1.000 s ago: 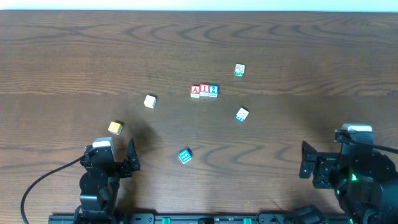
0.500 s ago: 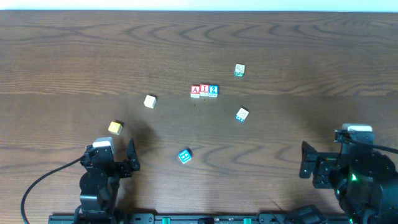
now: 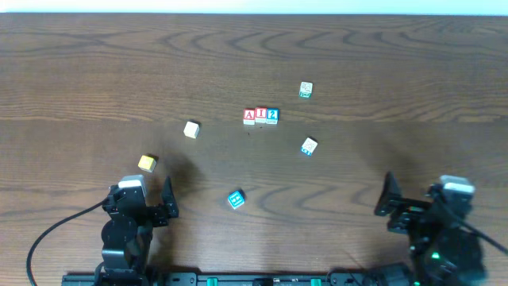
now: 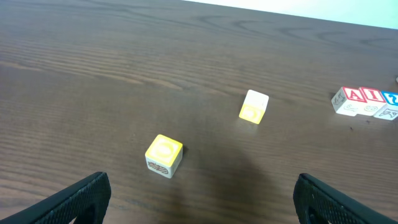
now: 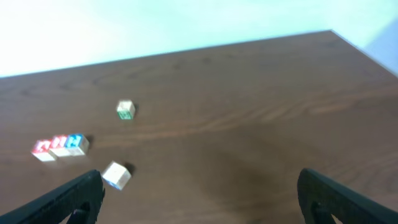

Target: Spell out Ai2

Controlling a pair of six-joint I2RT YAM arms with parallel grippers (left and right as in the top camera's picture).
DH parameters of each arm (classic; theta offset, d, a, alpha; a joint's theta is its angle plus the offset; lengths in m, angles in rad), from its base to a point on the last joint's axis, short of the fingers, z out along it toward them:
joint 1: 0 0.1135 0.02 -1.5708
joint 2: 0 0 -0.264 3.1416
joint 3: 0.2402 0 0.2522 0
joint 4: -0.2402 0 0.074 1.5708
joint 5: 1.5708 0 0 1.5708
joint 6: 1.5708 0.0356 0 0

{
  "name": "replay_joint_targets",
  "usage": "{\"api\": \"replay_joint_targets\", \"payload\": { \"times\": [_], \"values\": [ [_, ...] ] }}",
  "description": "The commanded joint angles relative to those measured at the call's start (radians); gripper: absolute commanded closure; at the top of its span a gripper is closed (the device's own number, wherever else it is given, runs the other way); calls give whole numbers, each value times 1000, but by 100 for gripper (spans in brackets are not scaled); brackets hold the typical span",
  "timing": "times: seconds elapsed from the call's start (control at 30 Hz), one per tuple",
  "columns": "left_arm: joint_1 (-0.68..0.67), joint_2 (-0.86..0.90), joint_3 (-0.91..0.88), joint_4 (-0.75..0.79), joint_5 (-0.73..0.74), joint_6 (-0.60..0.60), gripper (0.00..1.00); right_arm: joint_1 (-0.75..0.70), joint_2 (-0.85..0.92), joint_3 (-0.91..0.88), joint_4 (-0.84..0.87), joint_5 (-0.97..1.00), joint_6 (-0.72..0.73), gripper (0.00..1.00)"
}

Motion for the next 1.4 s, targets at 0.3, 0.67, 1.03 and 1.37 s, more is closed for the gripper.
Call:
{"api": "replay_joint_targets", "payload": {
  "times": [0.3, 0.67, 1.03, 1.37],
  "values": [
    [3, -6, -19, -2, -10, 7, 4, -24, -182, -322, 75, -64, 15, 1],
    [3, -6, -19, -2, -10, 7, 5, -24, -182, -422, 67, -94, 14, 1],
    [3, -6, -19, -2, -10, 7, 5, -24, -181, -422, 66, -98, 14, 1],
    [3, -6, -19, -2, -10, 7, 5, -24, -181, -422, 66, -98, 14, 1]
  ]
}}
